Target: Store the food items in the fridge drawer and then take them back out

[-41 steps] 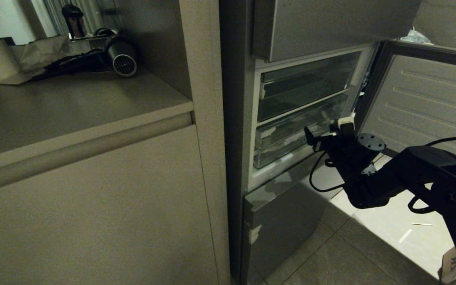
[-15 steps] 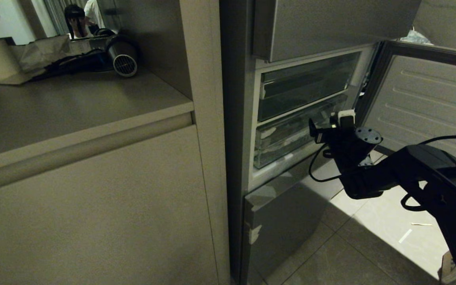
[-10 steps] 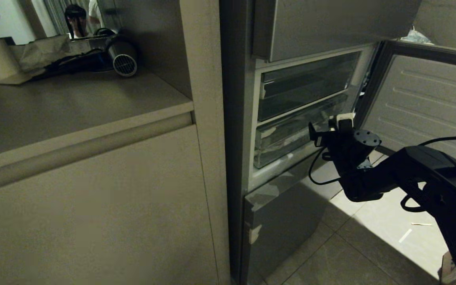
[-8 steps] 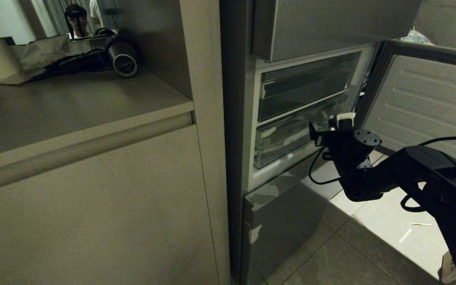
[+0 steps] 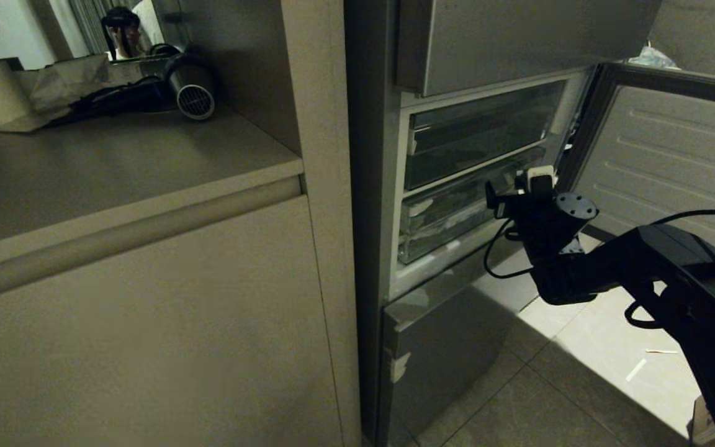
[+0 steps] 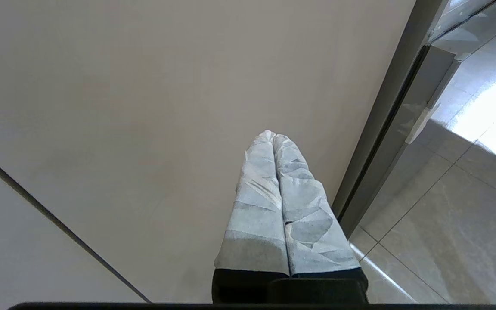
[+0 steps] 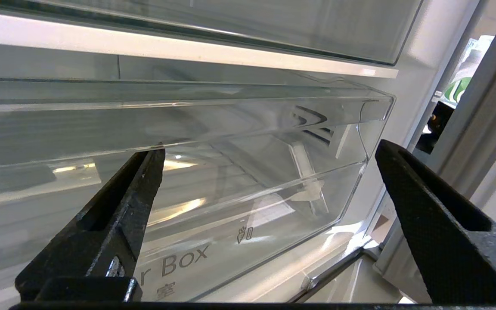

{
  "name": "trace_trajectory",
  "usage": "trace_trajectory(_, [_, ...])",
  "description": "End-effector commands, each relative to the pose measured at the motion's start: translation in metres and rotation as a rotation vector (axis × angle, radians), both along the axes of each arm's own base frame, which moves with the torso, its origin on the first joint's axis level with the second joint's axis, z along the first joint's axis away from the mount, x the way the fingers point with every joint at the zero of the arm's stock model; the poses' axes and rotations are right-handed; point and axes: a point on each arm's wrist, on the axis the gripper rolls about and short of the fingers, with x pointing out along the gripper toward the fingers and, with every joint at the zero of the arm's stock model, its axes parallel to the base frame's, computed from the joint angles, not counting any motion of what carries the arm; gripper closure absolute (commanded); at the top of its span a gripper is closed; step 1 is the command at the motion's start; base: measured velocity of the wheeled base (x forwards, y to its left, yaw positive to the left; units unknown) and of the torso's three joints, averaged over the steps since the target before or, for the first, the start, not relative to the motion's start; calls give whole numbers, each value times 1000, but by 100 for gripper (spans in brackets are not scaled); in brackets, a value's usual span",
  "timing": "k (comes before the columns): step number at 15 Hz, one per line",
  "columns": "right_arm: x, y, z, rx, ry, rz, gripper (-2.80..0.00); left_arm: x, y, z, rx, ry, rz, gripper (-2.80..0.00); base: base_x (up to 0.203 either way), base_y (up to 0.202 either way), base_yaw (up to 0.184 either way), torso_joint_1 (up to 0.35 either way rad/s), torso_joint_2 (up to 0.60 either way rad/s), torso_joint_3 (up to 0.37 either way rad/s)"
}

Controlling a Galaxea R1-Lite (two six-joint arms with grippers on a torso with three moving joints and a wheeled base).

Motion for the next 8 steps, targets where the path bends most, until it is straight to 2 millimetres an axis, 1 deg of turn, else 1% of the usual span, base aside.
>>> trace_trajectory(1, [-2,0,5,4,-33,-1,-280,0,0,0,0,1,0,0,0,0,0,0,0,0])
trace_trajectory(3, [-6,0,6,3,-41,-1,-280,0,0,0,0,1,0,0,0,0,0,0,0,0])
trace_trajectory(4, [-11,-1,3,1,-25,-1,-280,0,0,0,0,1,0,0,0,0,0,0,0,0])
trace_trajectory(6, [-22,-2,2,0,-11,0,-280,0,0,0,0,1,0,0,0,0,0,0,0,0])
trace_trajectory(8, [-32,-3,7,4,-48,0,-280,0,0,0,0,1,0,0,0,0,0,0,0,0])
